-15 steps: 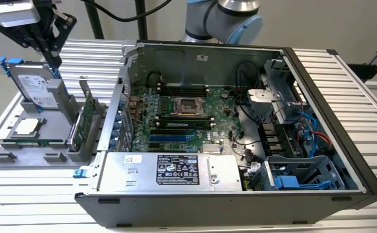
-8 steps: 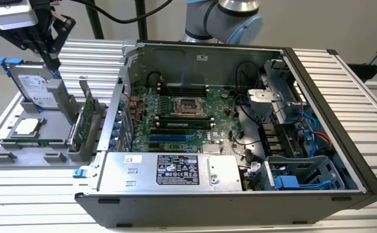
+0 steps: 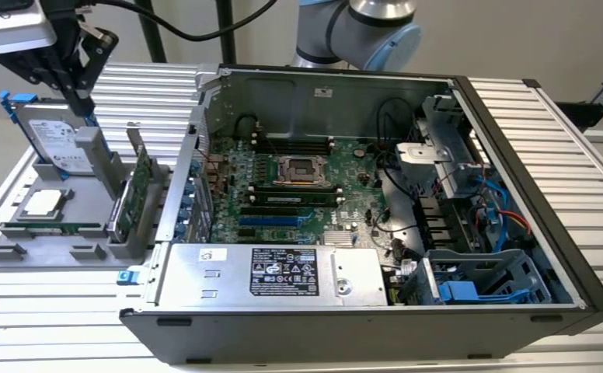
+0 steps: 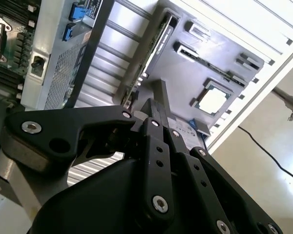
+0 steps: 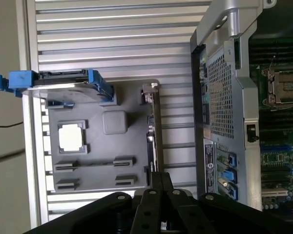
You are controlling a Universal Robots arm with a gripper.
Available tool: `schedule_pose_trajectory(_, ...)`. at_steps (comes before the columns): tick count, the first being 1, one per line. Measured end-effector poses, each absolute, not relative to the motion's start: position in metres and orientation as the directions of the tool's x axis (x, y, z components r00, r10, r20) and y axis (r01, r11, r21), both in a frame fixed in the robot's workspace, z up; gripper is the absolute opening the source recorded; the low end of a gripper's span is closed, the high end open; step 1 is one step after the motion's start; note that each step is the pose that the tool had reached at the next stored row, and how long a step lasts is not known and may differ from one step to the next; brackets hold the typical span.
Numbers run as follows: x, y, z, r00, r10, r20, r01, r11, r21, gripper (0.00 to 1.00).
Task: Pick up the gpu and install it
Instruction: 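Reach for the gpu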
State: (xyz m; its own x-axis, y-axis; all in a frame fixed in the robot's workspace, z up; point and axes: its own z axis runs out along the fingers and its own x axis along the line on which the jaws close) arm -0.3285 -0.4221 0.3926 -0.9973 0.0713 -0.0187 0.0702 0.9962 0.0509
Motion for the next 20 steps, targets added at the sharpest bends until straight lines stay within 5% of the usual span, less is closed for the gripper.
schedule_pose_trajectory(20, -0.329, -0.443, 0.393, -0.997, 0.071, -0.019, 0.07, 0.996, 0.051, 0.0)
